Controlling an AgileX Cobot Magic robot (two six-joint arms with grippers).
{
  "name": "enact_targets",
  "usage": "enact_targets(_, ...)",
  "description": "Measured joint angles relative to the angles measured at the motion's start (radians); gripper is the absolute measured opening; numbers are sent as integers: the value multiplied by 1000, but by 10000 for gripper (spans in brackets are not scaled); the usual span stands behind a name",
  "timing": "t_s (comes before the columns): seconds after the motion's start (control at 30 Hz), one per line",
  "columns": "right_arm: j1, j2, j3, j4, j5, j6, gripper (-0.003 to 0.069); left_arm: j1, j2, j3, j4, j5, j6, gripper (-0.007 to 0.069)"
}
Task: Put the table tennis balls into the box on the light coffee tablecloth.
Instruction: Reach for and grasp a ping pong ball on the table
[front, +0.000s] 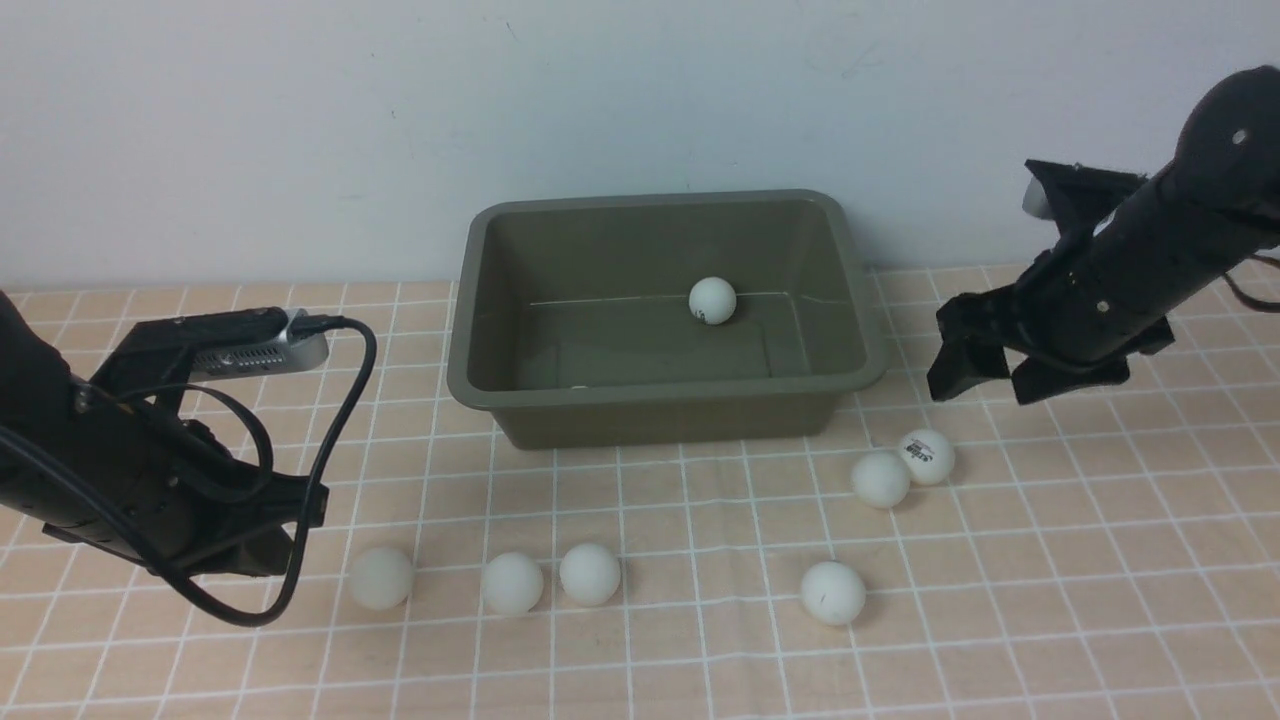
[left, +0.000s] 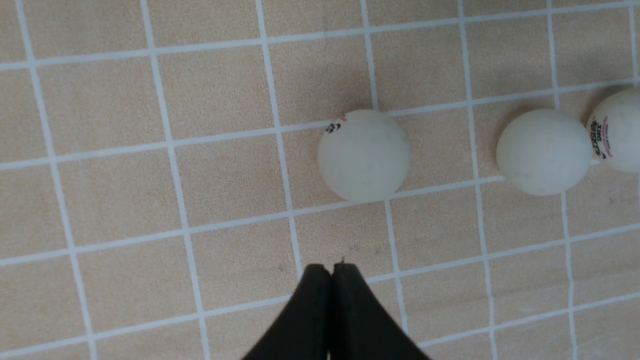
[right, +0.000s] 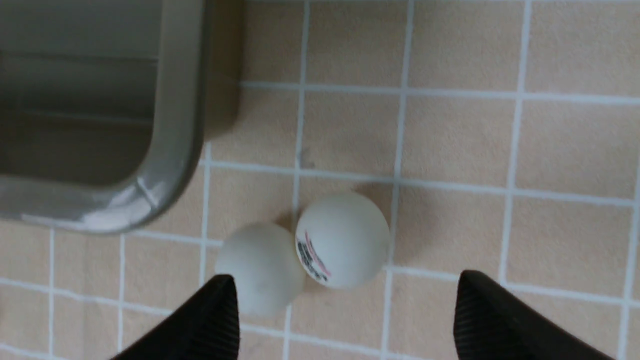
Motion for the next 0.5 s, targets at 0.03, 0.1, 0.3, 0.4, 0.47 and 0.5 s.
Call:
enact_targets(0.03, 0, 13, 0, 12, -12, 0, 520, 0, 0, 0, 0, 0, 0, -55)
enact_targets(0.1, 0, 32, 0, 19, -28, 0, 520, 0, 0, 0, 0, 0, 0, -55)
enact_targets(0.3, 0, 81, 0, 48, -71, 0, 520, 0, 0, 0, 0, 0, 0, -55)
enact_targets(0.4, 0, 98, 0, 67, -87, -4, 520, 0, 0, 0, 0, 0, 1, -55)
enact_targets(0.47, 0, 109, 0, 79, -91, -8, 520, 0, 0, 0, 0, 0, 1, -55)
enact_targets(0.5, 0, 114, 0, 84, -92, -10, 520, 0, 0, 0, 0, 0, 1, -55)
